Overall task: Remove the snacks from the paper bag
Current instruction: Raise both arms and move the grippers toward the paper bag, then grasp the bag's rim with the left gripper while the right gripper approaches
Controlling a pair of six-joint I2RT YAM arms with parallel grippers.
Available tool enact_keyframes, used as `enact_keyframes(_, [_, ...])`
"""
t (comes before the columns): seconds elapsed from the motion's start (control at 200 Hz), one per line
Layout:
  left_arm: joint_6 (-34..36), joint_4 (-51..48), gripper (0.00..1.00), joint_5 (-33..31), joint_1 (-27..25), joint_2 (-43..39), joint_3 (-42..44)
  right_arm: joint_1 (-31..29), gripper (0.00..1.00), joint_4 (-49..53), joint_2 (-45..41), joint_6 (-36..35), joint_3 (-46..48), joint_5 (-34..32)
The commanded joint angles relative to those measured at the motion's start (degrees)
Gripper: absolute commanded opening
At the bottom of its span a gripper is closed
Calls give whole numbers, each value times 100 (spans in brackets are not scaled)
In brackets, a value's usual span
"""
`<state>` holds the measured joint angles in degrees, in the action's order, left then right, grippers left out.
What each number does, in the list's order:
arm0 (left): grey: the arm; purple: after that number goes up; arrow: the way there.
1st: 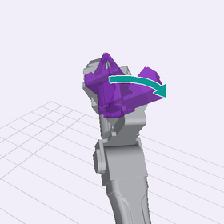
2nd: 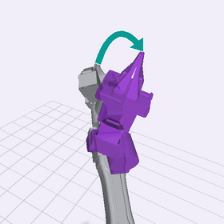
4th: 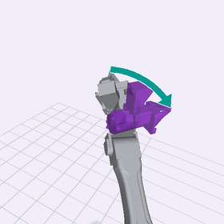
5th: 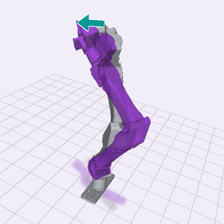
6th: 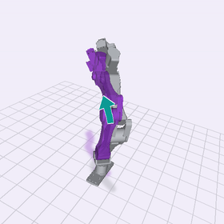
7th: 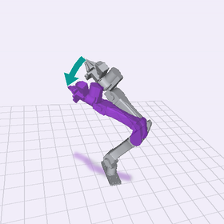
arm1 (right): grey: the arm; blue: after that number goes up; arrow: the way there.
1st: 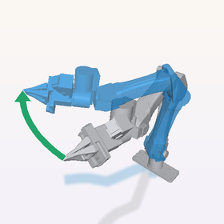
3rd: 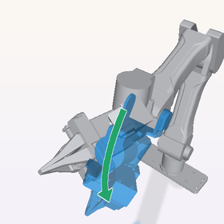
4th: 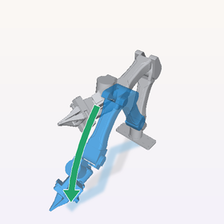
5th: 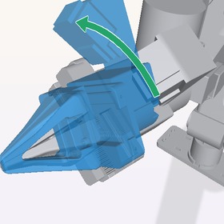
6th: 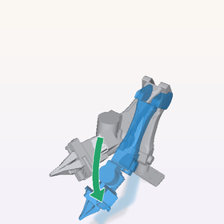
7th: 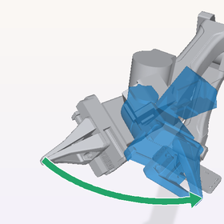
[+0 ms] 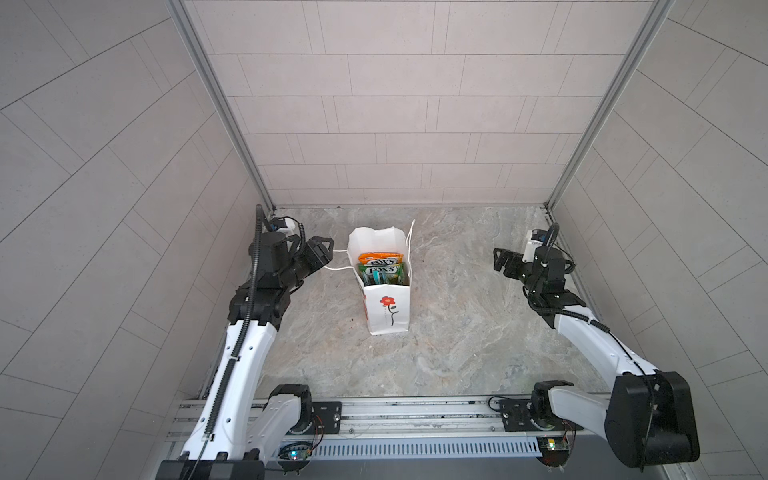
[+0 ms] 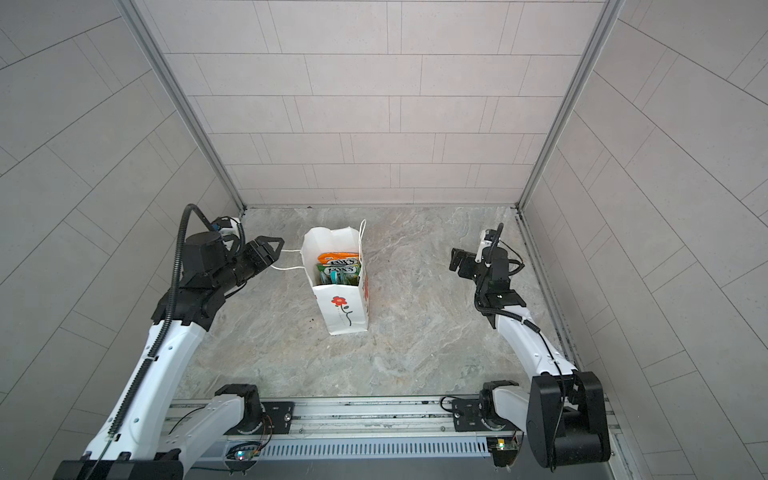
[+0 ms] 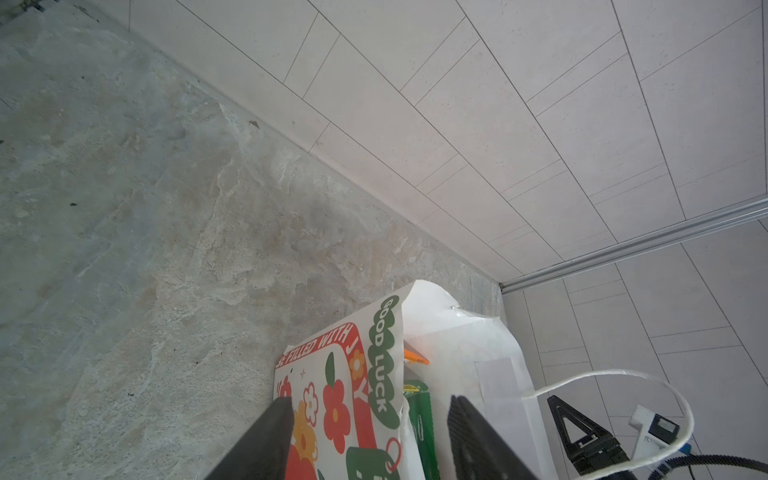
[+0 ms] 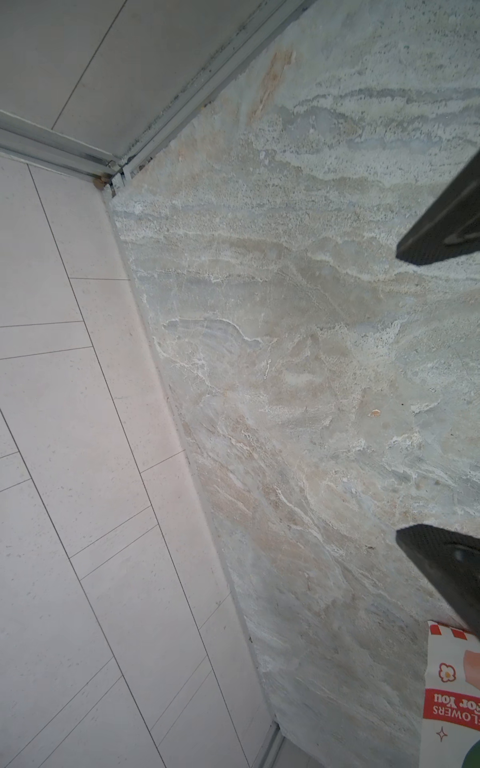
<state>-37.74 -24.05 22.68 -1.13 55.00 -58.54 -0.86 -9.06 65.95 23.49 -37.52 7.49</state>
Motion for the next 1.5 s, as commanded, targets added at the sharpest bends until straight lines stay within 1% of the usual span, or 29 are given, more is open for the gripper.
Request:
enact_keyframes(0.0, [46, -150, 58, 315, -10, 49, -224, -28, 99, 127, 21, 43, -142, 43])
enact_keyframes(0.08, [47, -150, 53, 352, -10, 52, -206, -28, 99, 124, 36, 42, -133, 43])
enact_keyframes(0.15, [47, -137, 50, 369, -6, 54, -177, -28, 99, 126, 66, 49, -132, 57])
enact_keyframes(0.255, [39, -101, 38, 460, -10, 97, -158, -28, 99, 142, 118, 39, -149, 80])
enact_keyframes(0.315, [3, -91, 34, 501, -10, 131, -174, -28, 99, 172, 134, 55, -172, 82])
enact_keyframes(0.415, [-6, -18, 19, 526, -6, 154, -146, -36, 99, 186, 187, 49, -199, 146])
enact_keyframes(0.485, [-14, 68, 6, 544, -10, 186, -136, -43, 99, 179, 243, 43, -216, 216])
enact_keyframes(0.53, [-24, 134, 0, 551, -6, 218, -143, -61, 99, 185, 298, 42, -225, 249])
enact_keyframes(0.645, [46, 418, 0, 571, -9, 277, -163, -97, 99, 125, 474, 54, -255, 418])
enact_keyframes(0.786, [305, 633, 0, 504, -6, 465, -328, -201, 99, -29, 811, 182, -297, 959])
enact_keyframes(0.851, [321, 754, 0, 390, -10, 549, -377, -326, 98, -27, 992, 243, -343, 1211])
enact_keyframes(0.951, [425, 1123, 0, 580, -10, 806, -466, -712, 96, -72, 1200, 330, -280, 1329])
enact_keyframes(1.111, [805, 1124, 0, 786, -10, 1281, -869, -1488, 92, -557, 1516, 327, -120, 1569])
enact_keyframes(1.201, [1058, 1073, 0, 927, -11, 1508, -1120, -1914, 88, -665, 1730, 368, -196, 1659])
enact_keyframes(1.286, [1256, 1327, 0, 1220, -10, 1714, -1247, -2263, 84, -807, 1949, 467, -281, 1694])
enact_keyframes(1.351, [1294, 1510, 0, 1310, -18, 1867, -1332, -2495, 77, -971, 2139, 602, -354, 1719])
enact_keyframes(1.386, [1312, 1607, 0, 1376, -15, 1954, -1393, -2597, 75, -1054, 2248, 723, -394, 1721])
enact_keyframes(1.491, [1330, 1594, 0, 1513, -25, 2238, -1722, -2887, 66, -1467, 2576, 919, -486, 1770])
